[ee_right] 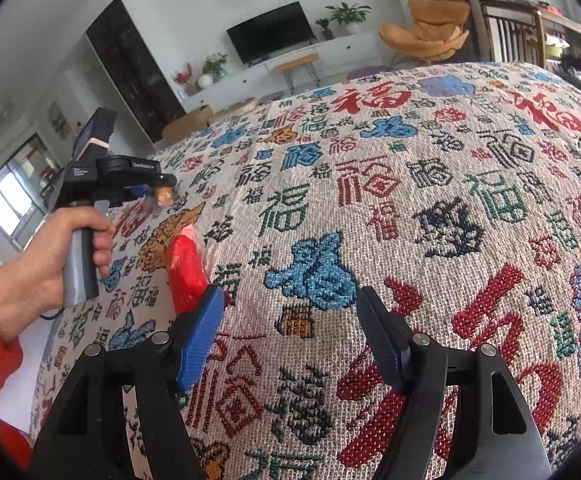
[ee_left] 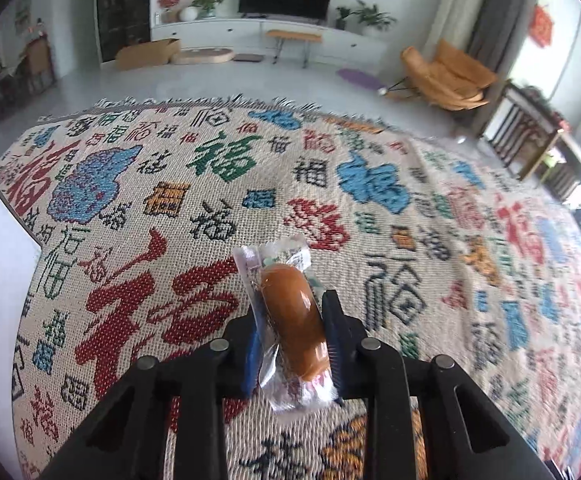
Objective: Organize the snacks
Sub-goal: 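Grasp the orange bread roll in clear wrap with the left gripper while the right holds the red wrapper, then carry the bread roll with the left gripper into the white box while the right releases the red wrapper there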
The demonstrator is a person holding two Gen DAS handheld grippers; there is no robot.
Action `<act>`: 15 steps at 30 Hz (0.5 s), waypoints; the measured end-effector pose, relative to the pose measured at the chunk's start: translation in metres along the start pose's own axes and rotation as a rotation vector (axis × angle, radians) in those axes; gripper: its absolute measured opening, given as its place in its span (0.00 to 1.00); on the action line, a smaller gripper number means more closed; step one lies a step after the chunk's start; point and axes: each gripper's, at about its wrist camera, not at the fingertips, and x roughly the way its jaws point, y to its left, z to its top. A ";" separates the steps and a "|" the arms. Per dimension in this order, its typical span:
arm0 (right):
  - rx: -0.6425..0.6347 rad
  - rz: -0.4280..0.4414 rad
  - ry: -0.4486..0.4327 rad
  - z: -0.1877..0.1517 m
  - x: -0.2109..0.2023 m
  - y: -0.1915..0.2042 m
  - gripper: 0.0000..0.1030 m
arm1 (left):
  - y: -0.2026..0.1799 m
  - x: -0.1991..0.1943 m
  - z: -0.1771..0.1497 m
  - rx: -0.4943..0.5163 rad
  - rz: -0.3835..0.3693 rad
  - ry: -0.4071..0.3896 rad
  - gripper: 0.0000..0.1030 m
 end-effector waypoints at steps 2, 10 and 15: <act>0.005 0.007 0.001 0.000 0.000 -0.001 0.70 | 0.005 -0.017 -0.005 0.014 -0.052 -0.016 0.22; -0.036 0.118 0.101 0.012 0.005 0.007 0.71 | 0.020 -0.108 -0.048 0.077 -0.178 -0.098 0.20; -0.361 0.120 0.292 0.038 0.029 0.091 0.70 | 0.037 -0.171 -0.079 0.037 -0.259 -0.138 0.20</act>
